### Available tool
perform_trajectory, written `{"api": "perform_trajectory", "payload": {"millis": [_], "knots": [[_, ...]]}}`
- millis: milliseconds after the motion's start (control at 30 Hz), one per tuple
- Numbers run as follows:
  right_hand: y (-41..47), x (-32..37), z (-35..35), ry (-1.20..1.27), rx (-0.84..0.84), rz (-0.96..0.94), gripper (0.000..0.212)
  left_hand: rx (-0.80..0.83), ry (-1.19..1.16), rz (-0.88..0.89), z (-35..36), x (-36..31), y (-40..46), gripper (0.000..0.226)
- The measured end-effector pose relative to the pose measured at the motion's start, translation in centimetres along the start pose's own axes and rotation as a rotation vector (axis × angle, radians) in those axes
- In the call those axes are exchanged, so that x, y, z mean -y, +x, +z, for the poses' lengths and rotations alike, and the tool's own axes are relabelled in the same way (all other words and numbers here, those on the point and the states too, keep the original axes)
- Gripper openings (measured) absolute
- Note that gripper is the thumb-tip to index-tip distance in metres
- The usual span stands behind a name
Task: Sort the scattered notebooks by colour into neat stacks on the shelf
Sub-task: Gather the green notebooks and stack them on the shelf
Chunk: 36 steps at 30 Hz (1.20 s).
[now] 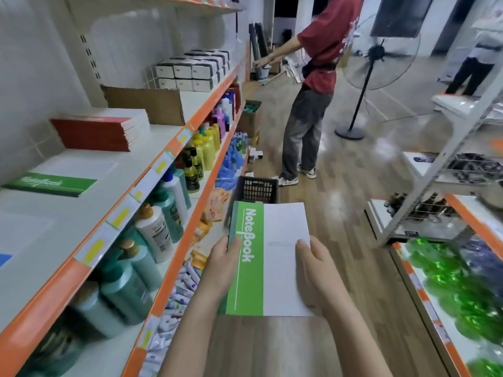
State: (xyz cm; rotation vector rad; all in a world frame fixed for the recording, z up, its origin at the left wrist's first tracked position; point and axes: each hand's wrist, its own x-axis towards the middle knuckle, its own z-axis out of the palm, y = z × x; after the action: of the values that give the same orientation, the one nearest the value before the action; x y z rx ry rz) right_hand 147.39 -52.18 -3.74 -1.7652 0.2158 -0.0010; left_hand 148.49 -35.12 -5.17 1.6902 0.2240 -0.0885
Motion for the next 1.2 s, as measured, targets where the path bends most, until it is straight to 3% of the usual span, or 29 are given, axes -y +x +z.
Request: {"api": "perform_trajectory", "payload": {"millis": [333,533,833,1200], "knots": [[9.4,0.6,1.2,0.001,0.015,0.031,0.025,0.034,-0.033,-0.08,0.9,-1.4,9.3,0.026],[18.3,3.9,4.4,-0.004,0.072,-0.014,0.026,-0.02,-0.046,0.02,-0.9,-4.4,17.7,0.026],[27.4,9.2,10.8,-0.025,0.218,-0.144,0.027,-0.258,0.024,0.051,-6.7,-8.0,25.2,0.019],[31.9,15.1,21.1,0.001,0.65,-0.304,0.022,-0.747,-0.182,0.109,-14.3,-9.9,24.6,0.024]]}}
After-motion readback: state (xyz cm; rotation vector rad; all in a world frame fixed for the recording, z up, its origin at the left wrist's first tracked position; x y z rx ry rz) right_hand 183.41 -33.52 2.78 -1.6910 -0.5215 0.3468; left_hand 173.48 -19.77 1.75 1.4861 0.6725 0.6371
